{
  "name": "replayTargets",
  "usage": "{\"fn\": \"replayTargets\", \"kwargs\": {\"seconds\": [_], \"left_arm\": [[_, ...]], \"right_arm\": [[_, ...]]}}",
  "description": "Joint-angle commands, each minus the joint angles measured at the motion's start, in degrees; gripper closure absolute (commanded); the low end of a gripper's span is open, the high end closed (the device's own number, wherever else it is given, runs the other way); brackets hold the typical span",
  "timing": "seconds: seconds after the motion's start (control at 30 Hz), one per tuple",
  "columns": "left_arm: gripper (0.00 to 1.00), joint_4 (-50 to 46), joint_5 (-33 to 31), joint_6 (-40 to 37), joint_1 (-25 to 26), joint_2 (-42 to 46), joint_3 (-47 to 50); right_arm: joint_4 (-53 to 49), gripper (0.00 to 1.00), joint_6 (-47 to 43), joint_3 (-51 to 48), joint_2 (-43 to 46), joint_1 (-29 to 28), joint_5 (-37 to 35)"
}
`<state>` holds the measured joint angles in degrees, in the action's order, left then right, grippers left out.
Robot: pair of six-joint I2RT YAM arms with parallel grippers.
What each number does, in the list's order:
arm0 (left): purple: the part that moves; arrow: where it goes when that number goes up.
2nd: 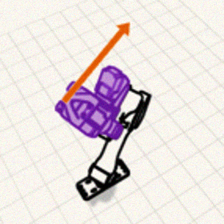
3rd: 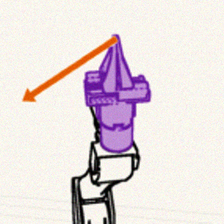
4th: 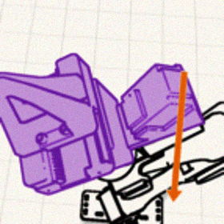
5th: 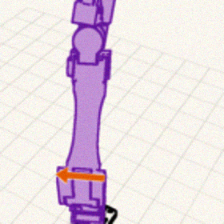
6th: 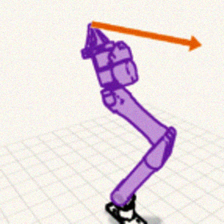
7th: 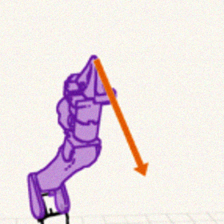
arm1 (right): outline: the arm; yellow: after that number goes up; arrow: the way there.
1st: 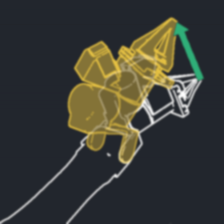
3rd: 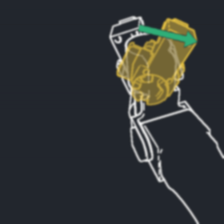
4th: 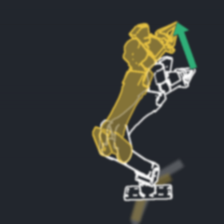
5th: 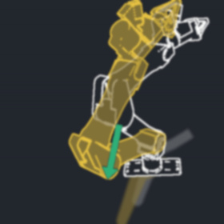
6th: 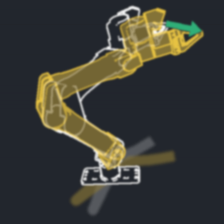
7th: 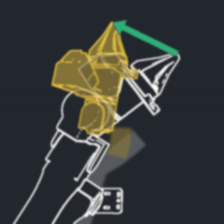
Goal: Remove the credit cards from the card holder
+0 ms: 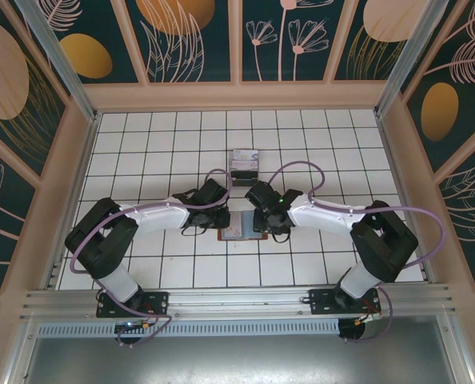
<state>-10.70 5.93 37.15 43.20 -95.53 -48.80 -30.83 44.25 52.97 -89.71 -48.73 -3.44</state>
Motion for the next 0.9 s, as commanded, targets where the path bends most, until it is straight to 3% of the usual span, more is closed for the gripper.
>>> {"fn": "replayTargets", "kwargs": {"seconds": [0.0,0.2,0.37,0.67,0.87], "left_arm": [[0.83,-1.17,1.12,0.56,0.36,-0.08,1.68],[0.84,-0.65,1.13,0.56,0.36,0.16,2.11],[0.84,-0.53,1.10,0.56,0.30,0.12,2.39],[0.85,-0.38,1.43,0.60,0.36,0.34,2.48],[0.85,-0.20,1.59,0.74,0.33,0.43,2.78]], "right_arm": [[0.18,0.63,-0.01,2.09,2.35,0.04,0.03],[7.74,0.65,0.65,2.32,1.37,0.10,7.58],[12.79,0.73,1.05,3.01,-1.49,0.13,12.16],[15.27,0.82,0.18,5.25,-8.25,0.12,15.61],[14.57,0.82,-0.35,6.13,-9.91,0.03,14.92]]}}
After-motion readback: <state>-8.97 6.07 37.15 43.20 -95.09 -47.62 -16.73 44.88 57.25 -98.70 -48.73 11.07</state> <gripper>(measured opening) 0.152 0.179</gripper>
